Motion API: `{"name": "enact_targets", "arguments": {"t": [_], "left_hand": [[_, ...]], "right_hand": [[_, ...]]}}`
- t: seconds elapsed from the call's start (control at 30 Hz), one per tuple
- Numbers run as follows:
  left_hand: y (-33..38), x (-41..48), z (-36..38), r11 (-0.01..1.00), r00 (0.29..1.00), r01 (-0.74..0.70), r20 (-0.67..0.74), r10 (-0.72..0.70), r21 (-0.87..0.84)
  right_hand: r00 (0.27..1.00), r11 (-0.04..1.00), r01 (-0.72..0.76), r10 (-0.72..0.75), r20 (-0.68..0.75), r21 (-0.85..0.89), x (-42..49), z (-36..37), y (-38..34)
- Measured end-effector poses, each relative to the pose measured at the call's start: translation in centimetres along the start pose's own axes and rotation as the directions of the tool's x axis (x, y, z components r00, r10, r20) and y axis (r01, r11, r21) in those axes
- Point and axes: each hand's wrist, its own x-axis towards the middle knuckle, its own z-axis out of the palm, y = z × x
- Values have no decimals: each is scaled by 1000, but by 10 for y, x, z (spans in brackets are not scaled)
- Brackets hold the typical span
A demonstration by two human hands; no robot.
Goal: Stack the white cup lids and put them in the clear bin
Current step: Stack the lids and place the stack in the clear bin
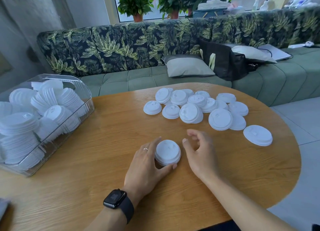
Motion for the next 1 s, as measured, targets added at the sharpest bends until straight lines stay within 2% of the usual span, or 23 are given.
{"name": "enact_targets", "arguments": {"t": [0.13, 0.3, 0.43, 0.53, 0.77, 0.87, 1.0], "left_hand": [[2, -1, -1, 1000, 1000, 17, -1, -17, 6], [3, -2, -1, 1000, 1000, -2, -6, 2, 19], [3, -2, -1, 1000, 1000, -19, -10, 19, 19], [1, -2, 0, 1000, 1000, -27, -15, 27, 13], [0, -2, 2, 997, 998, -68, -13, 68, 28], [1, -3, 1, 998, 998, -63, -17, 63, 3], [1, -1, 0, 997, 996, -61, -63, 58, -46]], "right_hand": [[996, 990, 73, -79, -48, -119, 42, -2, 1], [979, 909, 195, -159, 125, -370, 91, 1, -3], [964, 831, 207, -83, 252, -517, 113, 8, -3], [956, 788, 207, -37, 290, -580, 118, 10, -1], [981, 845, 185, -127, 147, -502, 106, 10, 1], [992, 927, 125, -118, 41, -353, 87, 10, -7], [1000, 990, 7, -6, 8, -143, 55, 7, -20]]}}
